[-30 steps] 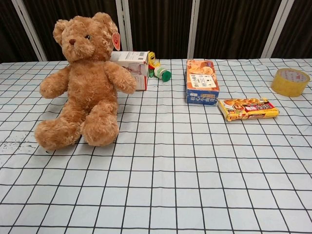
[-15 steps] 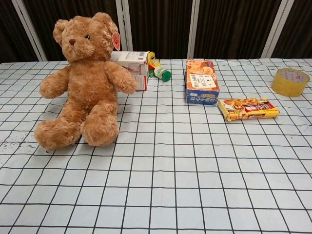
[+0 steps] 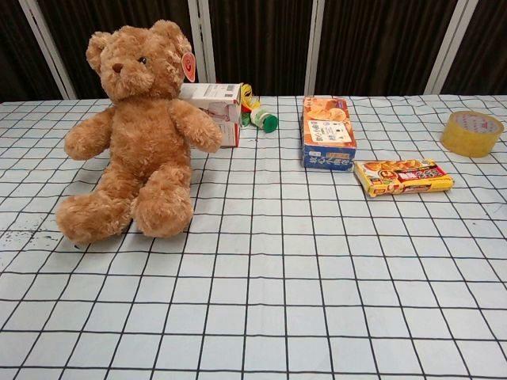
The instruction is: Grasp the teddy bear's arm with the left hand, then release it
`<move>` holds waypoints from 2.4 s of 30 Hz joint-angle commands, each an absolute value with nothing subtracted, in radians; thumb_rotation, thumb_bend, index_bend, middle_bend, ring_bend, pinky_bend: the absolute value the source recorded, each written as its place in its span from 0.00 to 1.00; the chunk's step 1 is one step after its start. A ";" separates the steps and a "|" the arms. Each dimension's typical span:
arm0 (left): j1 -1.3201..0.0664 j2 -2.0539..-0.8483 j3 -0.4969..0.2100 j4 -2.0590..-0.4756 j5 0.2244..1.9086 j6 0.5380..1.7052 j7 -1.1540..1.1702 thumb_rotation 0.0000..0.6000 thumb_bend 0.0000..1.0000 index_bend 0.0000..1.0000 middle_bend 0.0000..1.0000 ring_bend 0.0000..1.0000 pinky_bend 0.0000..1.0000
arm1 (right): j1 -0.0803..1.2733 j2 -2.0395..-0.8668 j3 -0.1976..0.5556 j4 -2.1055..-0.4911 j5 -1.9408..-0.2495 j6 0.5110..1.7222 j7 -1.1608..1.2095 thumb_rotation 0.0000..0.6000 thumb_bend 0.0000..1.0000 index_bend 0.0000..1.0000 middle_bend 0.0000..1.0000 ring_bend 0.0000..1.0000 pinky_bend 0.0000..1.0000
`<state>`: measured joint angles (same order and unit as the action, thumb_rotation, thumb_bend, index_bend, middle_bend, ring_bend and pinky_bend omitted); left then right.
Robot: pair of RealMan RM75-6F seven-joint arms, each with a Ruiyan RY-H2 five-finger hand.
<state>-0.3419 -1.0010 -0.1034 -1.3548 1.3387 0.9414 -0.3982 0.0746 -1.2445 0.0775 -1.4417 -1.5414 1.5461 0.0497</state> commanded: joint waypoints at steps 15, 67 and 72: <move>-0.610 -1.252 -0.379 -1.168 1.153 0.227 -1.114 1.00 0.15 0.12 0.07 0.00 0.02 | 0.076 -1.245 0.085 -1.443 -1.512 1.526 0.076 1.00 0.37 0.09 0.12 0.24 0.06; -0.774 -1.494 -0.449 -0.957 0.793 0.238 -0.807 1.00 0.52 0.52 0.49 0.05 0.10 | 0.078 -1.258 0.084 -1.414 -1.490 1.504 0.058 1.00 0.37 0.08 0.12 0.24 0.06; -0.795 -1.487 -0.385 -0.954 0.705 0.221 -0.768 1.00 0.51 0.51 0.48 0.05 0.10 | 0.077 -1.257 0.085 -1.417 -1.490 1.505 0.059 1.00 0.37 0.09 0.12 0.24 0.06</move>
<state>-0.7818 -1.4935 -0.4115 -0.9503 0.7380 0.2264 -0.7881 0.0767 -1.2571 0.0845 -1.4170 -1.4896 1.5047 0.0586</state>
